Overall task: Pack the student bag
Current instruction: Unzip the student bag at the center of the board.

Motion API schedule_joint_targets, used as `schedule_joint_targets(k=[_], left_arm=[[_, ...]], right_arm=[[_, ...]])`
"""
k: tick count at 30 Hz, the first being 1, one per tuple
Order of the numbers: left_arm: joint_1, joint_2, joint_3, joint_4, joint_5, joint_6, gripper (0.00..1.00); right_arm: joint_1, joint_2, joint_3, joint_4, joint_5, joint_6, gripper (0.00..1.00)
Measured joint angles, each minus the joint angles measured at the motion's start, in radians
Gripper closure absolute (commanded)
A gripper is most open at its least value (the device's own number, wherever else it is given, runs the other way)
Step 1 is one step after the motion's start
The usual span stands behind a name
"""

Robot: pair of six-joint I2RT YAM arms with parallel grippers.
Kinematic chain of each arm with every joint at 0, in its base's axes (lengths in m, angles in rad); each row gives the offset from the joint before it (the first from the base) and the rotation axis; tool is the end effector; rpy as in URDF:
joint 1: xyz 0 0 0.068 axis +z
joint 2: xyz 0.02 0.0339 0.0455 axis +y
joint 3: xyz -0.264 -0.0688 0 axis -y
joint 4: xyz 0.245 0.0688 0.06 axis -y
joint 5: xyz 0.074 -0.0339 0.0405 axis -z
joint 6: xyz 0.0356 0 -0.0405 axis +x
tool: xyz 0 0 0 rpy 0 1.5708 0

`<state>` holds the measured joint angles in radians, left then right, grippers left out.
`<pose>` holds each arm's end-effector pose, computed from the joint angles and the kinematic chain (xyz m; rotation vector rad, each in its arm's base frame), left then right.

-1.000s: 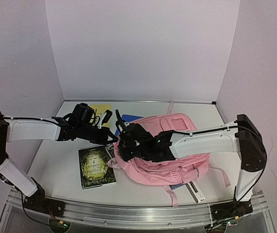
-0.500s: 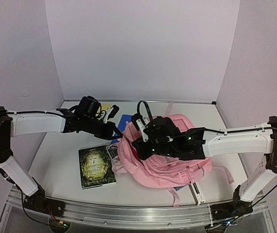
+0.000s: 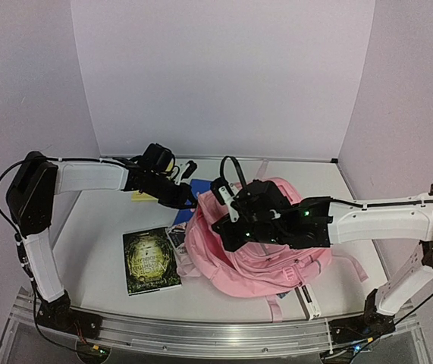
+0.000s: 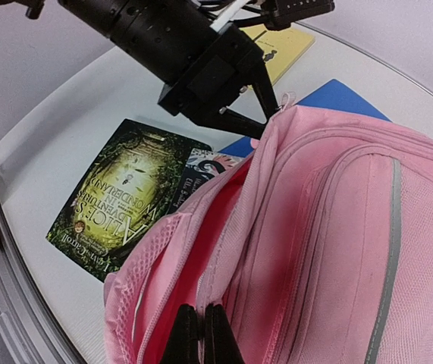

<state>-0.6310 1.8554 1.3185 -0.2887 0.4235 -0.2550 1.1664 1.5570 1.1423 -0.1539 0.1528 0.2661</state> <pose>0.3204 -0.2522 0.2149 0.6723 2.4120 -0.9027 0.1454 0.3259 0.2749 -0.8769 2.0273 0.6662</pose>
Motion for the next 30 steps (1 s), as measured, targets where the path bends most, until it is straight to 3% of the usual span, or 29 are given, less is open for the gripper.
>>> schedule_joint_targets(k=[10, 23, 26, 30], left_arm=[[0.009, 0.18, 0.168, -0.012, 0.046, 0.048, 1.0], [0.035, 0.309, 0.291, 0.09, 0.143, 0.083, 0.92], [0.037, 0.331, 0.32, 0.092, 0.14, 0.077, 0.81], [0.045, 0.333, 0.321, 0.098, 0.079, 0.055, 0.54]], right_arm=[[0.0, 0.0, 0.002, -0.038, 0.025, -0.003, 1.0], [0.0, 0.0, 0.019, -0.049, 0.053, -0.002, 1.0], [0.002, 0.0, 0.021, -0.048, 0.086, 0.01, 1.0], [0.019, 0.0, 0.021, -0.05, 0.15, 0.046, 1.0]])
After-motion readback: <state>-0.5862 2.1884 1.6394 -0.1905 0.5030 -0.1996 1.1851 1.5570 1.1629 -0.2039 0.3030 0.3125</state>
